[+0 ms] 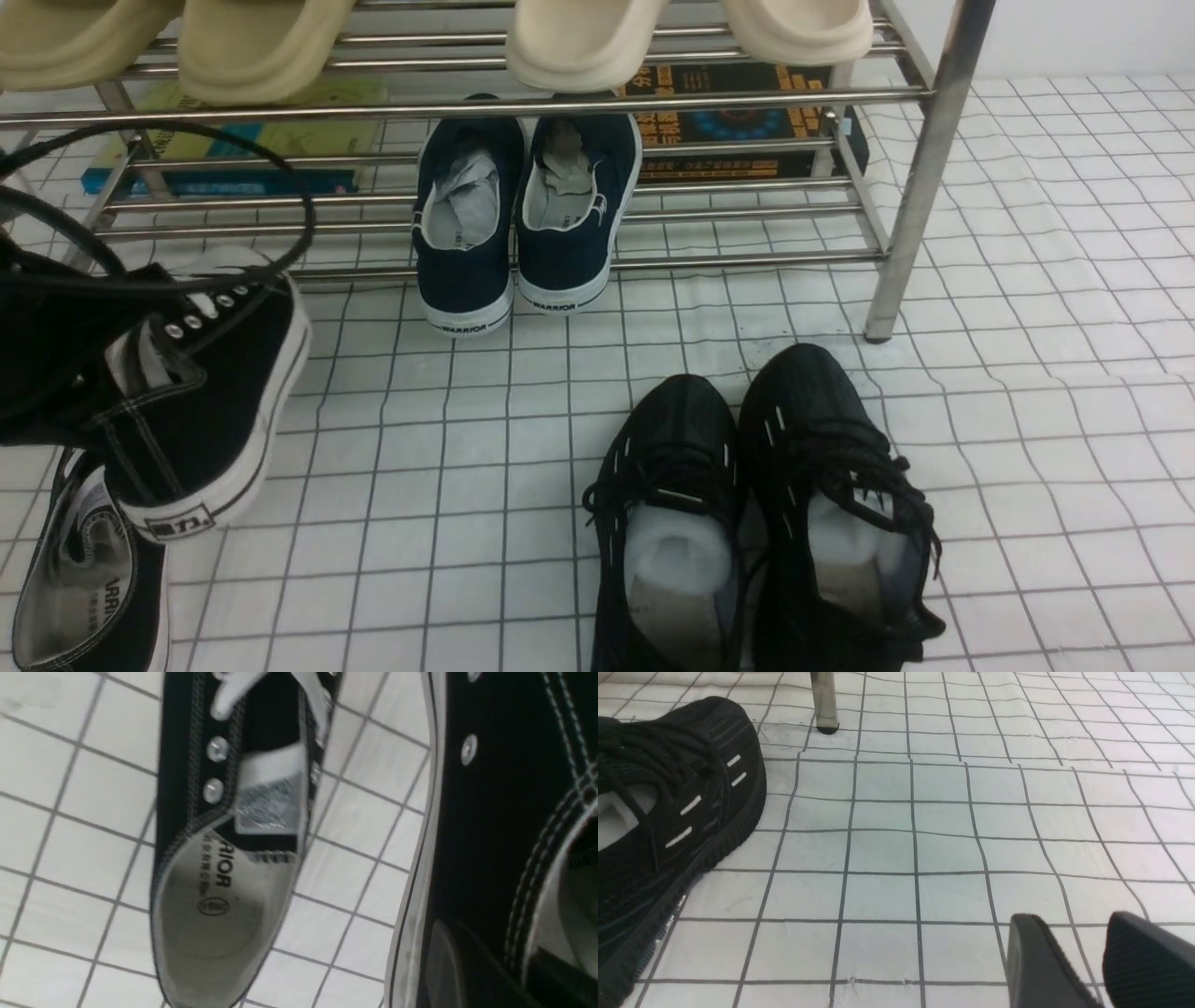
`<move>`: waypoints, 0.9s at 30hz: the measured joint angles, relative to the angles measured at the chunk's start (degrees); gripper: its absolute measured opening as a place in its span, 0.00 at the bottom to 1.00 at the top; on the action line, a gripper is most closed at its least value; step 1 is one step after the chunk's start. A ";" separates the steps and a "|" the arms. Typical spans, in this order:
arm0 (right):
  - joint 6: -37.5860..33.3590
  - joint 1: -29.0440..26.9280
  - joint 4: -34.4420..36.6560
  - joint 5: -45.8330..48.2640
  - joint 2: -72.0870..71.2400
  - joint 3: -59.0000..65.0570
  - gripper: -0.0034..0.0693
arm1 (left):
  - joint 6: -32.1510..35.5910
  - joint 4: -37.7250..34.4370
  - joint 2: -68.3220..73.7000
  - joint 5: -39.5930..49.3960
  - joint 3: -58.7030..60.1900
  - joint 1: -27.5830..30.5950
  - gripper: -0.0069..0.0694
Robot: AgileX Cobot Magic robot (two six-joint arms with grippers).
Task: Take the shoes off the shelf with your hand from the white checkered tablecloth.
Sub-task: 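Set the held shoe down on the floor in front of the rack with the left gripper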
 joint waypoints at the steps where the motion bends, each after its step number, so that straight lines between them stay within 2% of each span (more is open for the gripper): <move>1: 0.00 0.00 0.00 0.00 0.00 0.00 0.38 | -1.23 1.50 0.00 -0.19 0.00 -1.14 0.12; 7: 0.00 0.00 0.00 0.00 0.00 0.00 0.38 | -13.96 13.24 0.00 -0.22 0.00 -7.65 0.12; 12: 0.00 0.00 0.00 0.00 0.00 0.00 0.38 | -20.53 17.07 0.00 -0.48 0.00 -11.12 0.12; 20: 0.00 0.00 0.00 0.00 0.00 0.00 0.38 | -22.61 17.38 3.34 -0.91 1.63 -12.01 0.12; 27: 0.00 0.00 -0.07 0.00 0.00 0.00 0.38 | -24.01 17.40 6.53 -5.02 6.42 -12.01 0.12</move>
